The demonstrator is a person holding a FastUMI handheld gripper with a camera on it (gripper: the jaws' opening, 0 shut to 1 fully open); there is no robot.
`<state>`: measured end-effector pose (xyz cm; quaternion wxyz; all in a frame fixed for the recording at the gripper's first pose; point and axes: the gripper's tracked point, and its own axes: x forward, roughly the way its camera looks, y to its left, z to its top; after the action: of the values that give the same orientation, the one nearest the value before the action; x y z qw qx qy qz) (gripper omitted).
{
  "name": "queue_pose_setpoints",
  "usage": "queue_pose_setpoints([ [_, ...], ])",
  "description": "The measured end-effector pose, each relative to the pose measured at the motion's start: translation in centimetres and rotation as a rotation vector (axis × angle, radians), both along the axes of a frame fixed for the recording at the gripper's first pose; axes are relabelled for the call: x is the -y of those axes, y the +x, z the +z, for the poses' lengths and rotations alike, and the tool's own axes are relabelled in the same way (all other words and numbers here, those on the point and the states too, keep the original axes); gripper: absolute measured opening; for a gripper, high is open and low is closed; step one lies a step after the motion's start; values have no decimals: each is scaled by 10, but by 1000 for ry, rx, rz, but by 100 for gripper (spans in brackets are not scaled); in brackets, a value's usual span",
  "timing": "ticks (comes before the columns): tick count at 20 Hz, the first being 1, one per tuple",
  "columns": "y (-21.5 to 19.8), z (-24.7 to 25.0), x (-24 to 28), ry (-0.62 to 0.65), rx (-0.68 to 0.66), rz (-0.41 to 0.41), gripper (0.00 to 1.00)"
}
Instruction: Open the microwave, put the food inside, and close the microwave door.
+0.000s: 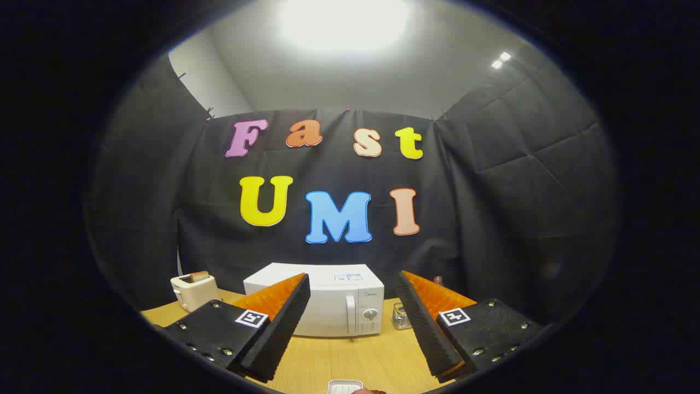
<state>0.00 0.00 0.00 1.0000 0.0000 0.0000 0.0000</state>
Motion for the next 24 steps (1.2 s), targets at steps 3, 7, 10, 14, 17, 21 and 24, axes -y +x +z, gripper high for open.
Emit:
queue_pose_setpoints([
  [3, 0, 0, -3, -2, 2, 9, 98],
  [7, 1, 3, -4, -10, 9, 18, 98],
  [10, 3, 1, -9, -12, 7, 33, 98],
  [14, 6, -1, -11, -15, 8, 43, 98],
  [17, 12, -4, -12, -35, 6, 55, 98],
  [21, 22, -4, -7, -50, 13, 53, 98],
  [24, 37, -10, -2, -57, 4, 51, 98],
])
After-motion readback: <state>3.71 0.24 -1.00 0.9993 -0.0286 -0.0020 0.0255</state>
